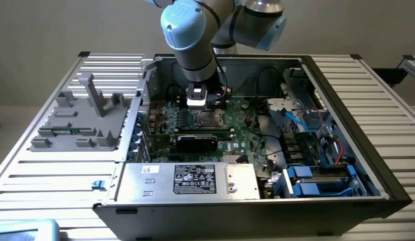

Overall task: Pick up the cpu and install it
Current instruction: 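Install the first cpu locking lever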

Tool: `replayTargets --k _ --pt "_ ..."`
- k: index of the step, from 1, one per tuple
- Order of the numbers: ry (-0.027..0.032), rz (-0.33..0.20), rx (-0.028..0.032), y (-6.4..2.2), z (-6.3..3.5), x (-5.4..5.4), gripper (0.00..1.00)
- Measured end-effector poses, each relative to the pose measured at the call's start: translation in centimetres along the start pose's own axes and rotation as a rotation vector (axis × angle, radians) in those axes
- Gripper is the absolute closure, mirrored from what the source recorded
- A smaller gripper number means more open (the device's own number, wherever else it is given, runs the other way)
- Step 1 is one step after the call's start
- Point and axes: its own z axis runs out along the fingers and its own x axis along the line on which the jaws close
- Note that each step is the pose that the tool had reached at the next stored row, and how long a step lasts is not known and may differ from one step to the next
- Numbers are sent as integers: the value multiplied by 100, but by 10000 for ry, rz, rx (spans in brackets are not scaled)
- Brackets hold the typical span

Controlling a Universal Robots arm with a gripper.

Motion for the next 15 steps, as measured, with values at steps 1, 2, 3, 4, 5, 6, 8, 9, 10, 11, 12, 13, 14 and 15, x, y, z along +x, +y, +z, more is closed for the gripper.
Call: replayTargets --k 1,2,3,4,5,6,8,9,10,11,12,13,14,15 --pt "-1 2 11 0 0 0 89" --pt "-2 5 23 0 0 0 89" --pt "-3 7 31 0 0 0 89" --pt "-3 8 34 0 0 0 89" --pt "-4 8 37 0 1 0 89" --pt "-4 8 39 0 1 0 89" --pt "-5 8 38 -2 -7 1 89" --pt "-3 9 41 -5 -13 3 89" --pt "0 8 45 -10 -22 5 89" --pt "-4 8 40 -15 -36 7 89" --pt "-7 9 36 -21 -53 10 89" --pt "-9 9 37 -29 -75 14 89" --pt "-12 11 37 -40 -104 19 89" --pt "-19 13 33 -54 -140 25 89"
